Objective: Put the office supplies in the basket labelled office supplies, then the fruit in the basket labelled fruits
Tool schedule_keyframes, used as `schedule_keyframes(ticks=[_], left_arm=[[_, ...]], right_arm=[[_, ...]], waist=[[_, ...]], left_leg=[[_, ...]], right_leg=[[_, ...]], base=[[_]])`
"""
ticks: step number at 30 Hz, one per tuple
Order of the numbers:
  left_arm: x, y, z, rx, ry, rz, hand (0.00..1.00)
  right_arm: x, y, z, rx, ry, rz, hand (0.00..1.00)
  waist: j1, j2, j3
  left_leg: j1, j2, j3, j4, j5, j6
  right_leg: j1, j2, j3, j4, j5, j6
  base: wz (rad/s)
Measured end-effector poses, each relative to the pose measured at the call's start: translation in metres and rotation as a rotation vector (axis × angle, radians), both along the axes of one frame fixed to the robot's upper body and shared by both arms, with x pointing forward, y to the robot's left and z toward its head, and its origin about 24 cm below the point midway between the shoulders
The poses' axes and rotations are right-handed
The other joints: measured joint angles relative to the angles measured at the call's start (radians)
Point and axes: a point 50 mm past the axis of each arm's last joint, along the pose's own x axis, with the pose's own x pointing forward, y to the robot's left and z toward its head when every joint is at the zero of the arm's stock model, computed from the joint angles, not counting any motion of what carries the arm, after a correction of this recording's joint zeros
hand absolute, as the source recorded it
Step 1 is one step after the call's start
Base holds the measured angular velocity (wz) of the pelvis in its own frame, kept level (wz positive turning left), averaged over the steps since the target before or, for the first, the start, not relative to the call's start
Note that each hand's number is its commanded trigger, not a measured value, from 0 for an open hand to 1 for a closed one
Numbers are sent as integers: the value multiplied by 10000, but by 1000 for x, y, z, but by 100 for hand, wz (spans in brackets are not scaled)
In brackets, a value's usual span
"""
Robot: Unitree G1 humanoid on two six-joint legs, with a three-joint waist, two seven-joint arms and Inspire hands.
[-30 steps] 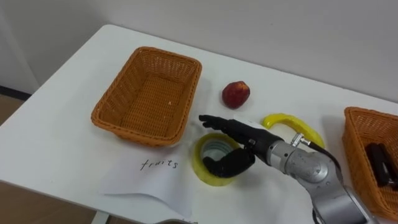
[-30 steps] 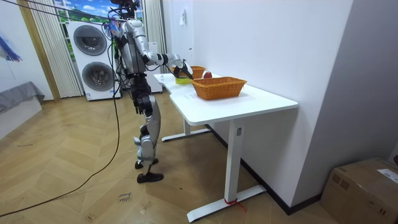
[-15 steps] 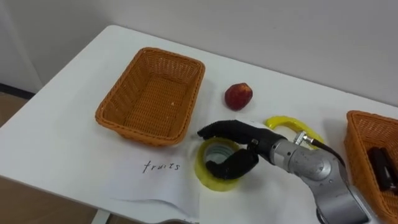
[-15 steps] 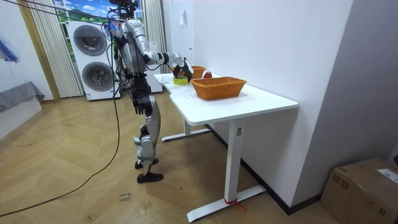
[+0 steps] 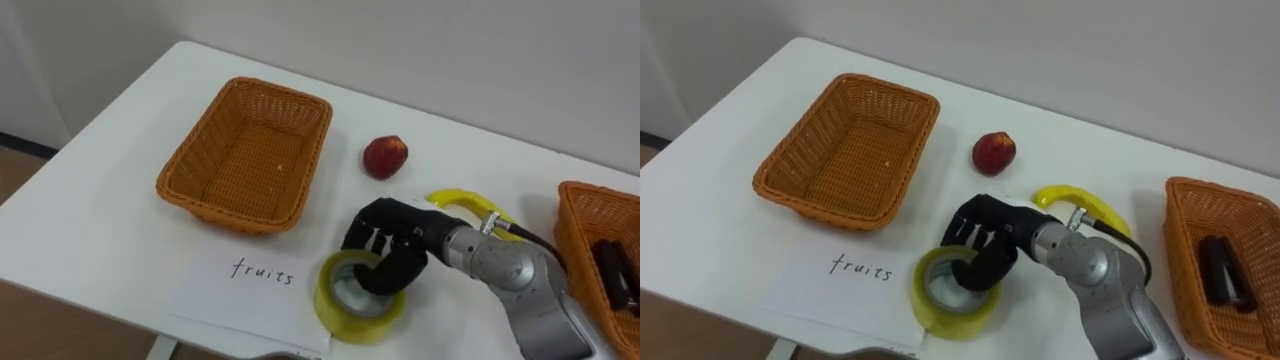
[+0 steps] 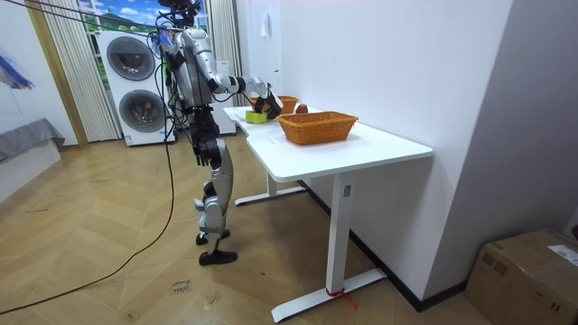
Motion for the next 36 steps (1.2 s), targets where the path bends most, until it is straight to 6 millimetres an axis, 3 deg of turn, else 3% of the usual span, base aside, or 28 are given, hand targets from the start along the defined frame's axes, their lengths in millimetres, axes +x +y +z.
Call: schedule_keyframes(ticks=[6,12,15,20,23,30,36], left_arm=[[-5,0,0,-6,125,62,0],[-15,0,-2,-62,369,234,0],[-20,0,-2,-85,278,263,0],[-26,-2,-4,-101,483,365,0],[-27,-2,-4,-139,476,372,0],[-28,-6,-5,-239,334,306,0],[-28,-10,-6,-326,443,45,0]], right_arm=[[0,-1,1,-4,2,-52,100],[0,-5,2,58,-147,-214,100],[-4,-17,0,113,-201,-708,100],[-9,-37,6,-64,-676,-1410,100],[-16,-52,13,238,-1222,-2222,100],[-19,-71,28,201,-2436,-3430,100],[-17,-77,38,812,-3370,-4240,100]], waist=[[-64,5,4],[-430,1,10],[-496,6,16],[-919,33,30],[-1172,152,89],[-1726,490,-47],[-1985,532,-52]], left_leg=[[-14,4,-2,10,-1,0],[-61,-14,-77,12,1,3],[-4,2,69,-40,-1,5],[10,32,330,-70,0,5],[12,49,465,-103,0,5],[254,62,669,-296,0,5],[357,72,720,-322,1,5]], right_leg=[[0,-7,-13,-1,0,0],[-19,9,-7,-13,0,0],[-33,18,86,-15,1,1],[-167,48,426,6,4,1],[-214,50,582,0,10,1],[-145,57,804,15,14,1],[-73,108,865,17,13,1]], base=[[0],[3],[-13],[-13],[-18],[-10],[-2]])
